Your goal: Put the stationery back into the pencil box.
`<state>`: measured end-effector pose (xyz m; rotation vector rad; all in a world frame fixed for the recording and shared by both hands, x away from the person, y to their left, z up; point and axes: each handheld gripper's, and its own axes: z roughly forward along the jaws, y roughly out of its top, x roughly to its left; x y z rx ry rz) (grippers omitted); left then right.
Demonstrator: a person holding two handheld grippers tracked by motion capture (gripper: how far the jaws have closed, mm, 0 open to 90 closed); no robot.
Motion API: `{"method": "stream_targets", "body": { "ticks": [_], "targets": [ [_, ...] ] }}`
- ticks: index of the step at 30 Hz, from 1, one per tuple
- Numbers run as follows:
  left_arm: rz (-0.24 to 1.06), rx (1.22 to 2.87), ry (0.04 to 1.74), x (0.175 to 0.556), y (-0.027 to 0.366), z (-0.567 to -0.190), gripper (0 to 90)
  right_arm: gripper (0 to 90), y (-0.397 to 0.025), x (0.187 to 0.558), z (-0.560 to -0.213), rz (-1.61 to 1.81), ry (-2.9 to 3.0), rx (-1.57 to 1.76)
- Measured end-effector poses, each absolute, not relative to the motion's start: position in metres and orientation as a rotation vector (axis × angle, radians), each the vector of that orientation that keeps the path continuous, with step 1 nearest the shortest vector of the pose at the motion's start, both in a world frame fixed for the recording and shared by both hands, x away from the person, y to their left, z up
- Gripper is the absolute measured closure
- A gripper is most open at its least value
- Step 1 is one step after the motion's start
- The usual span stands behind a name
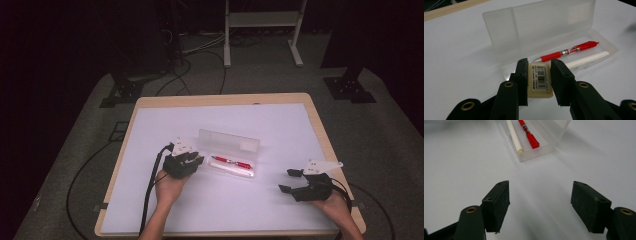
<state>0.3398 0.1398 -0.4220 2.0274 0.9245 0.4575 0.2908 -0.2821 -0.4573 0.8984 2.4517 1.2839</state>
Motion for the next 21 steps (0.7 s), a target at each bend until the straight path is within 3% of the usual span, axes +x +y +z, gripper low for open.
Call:
{"method": "stream_targets", "body": {
  "ticks": [21],
  "targets": [
    [0.455, 2.018, 0.952, 0.358, 0.135, -0.427, 68.5, 30.1, -0.284, 0.291, -0.457, 1.285, 2.450, 0.898]
  ]
}}
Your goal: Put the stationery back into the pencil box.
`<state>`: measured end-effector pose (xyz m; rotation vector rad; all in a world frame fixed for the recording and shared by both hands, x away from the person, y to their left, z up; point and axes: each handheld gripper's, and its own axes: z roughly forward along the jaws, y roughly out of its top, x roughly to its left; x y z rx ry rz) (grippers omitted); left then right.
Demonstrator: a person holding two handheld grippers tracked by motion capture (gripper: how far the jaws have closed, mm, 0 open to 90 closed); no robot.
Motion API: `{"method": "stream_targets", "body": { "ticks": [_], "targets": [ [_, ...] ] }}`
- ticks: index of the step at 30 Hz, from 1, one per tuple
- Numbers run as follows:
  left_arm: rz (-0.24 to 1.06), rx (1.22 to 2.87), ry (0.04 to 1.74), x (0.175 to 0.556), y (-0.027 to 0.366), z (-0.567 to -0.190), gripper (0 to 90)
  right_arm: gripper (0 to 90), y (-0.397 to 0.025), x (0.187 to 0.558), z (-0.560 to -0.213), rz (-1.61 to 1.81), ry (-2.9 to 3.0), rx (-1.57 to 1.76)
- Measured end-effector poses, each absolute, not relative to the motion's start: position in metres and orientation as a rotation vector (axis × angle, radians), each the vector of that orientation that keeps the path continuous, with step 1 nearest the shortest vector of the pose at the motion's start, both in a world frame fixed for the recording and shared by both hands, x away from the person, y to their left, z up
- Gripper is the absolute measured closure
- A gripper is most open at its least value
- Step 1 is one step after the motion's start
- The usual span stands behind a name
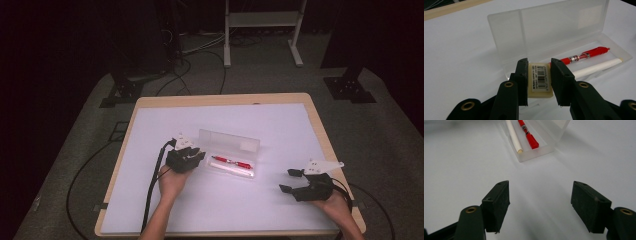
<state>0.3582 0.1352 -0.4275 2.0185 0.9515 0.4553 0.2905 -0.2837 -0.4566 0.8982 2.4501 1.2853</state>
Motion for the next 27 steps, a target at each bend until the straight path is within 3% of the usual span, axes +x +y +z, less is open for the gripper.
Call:
{"method": "stream_targets", "body": {
  "ticks": [27],
  "targets": [
    [0.446, 2.008, 0.991, 0.372, 0.134, -0.441, 68.5, 29.8, -0.284, 0.291, -0.456, 1.285, 2.446, 0.894]
  ]
}}
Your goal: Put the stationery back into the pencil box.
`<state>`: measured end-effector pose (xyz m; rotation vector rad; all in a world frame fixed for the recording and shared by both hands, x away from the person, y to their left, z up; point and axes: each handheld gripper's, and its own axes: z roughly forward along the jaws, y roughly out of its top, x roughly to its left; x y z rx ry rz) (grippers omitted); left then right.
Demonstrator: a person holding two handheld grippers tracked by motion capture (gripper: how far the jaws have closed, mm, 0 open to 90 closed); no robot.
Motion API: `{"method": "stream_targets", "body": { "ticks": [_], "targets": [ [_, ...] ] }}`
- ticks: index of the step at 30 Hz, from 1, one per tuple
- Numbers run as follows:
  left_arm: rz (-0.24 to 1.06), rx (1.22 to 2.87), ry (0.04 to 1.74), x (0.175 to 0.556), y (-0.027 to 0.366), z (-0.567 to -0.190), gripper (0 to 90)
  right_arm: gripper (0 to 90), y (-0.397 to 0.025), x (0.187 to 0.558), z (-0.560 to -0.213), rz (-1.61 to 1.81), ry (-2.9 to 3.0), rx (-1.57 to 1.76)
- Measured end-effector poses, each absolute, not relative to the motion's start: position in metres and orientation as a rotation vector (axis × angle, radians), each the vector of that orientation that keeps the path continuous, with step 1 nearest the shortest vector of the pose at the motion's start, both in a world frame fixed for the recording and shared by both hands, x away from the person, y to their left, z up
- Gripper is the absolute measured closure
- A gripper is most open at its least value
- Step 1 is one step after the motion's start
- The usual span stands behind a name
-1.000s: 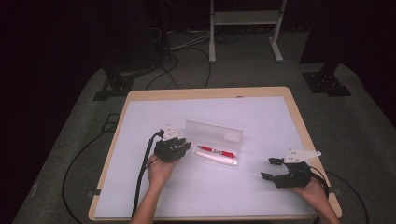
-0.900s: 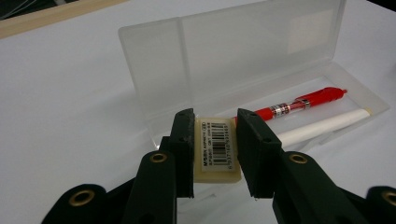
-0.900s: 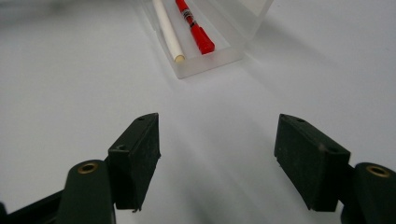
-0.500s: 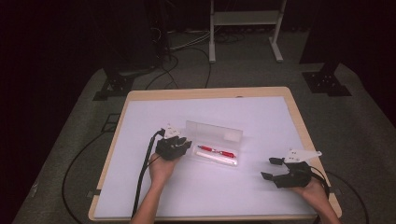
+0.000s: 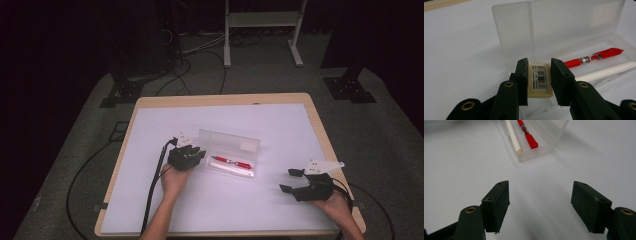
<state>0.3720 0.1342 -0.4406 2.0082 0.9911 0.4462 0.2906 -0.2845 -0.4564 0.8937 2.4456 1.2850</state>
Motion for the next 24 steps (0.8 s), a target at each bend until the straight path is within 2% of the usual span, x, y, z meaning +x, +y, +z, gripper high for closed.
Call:
{"method": "stream_targets", "body": {
  "ticks": [24],
  "targets": [
    [0.424, 2.020, 1.023, 0.380, 0.131, -0.453, 68.5, 29.8, -0.286, 0.290, -0.456, 1.283, 2.444, 0.892]
  ]
}}
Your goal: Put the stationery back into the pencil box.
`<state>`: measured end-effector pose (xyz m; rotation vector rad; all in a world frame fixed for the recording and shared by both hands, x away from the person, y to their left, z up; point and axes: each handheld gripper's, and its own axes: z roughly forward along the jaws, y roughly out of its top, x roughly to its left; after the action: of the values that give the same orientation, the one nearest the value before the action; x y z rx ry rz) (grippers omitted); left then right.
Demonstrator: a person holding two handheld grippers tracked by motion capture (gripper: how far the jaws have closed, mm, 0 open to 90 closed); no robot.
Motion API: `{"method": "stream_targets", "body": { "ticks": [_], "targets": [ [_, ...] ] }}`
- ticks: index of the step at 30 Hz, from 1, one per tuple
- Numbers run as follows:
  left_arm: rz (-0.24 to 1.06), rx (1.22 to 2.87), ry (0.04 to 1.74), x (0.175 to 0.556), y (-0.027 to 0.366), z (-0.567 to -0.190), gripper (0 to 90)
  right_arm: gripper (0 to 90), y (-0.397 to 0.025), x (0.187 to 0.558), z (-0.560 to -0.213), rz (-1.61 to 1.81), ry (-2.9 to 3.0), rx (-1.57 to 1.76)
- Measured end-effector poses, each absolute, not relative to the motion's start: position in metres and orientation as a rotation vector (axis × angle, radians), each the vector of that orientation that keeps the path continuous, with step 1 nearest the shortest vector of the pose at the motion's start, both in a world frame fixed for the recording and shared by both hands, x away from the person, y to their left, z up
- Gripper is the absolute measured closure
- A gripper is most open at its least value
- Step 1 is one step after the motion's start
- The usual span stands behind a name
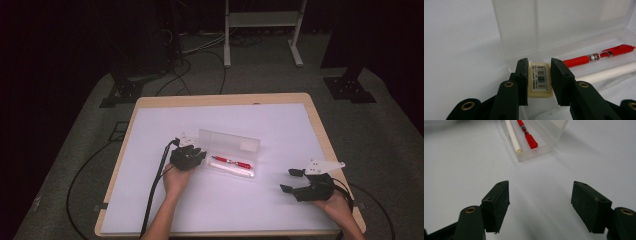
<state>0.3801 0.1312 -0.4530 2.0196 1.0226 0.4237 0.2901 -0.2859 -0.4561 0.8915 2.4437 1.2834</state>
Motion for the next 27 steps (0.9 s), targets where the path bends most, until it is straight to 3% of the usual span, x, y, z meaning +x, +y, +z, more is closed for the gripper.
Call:
{"method": "stream_targets", "body": {
  "ticks": [27],
  "targets": [
    [0.406, 2.034, 1.036, 0.3836, 0.1292, -0.4596, 68.4, 29.8, -0.2852, 0.2896, -0.4562, 1.281, 2.448, 0.883]
  ]
}}
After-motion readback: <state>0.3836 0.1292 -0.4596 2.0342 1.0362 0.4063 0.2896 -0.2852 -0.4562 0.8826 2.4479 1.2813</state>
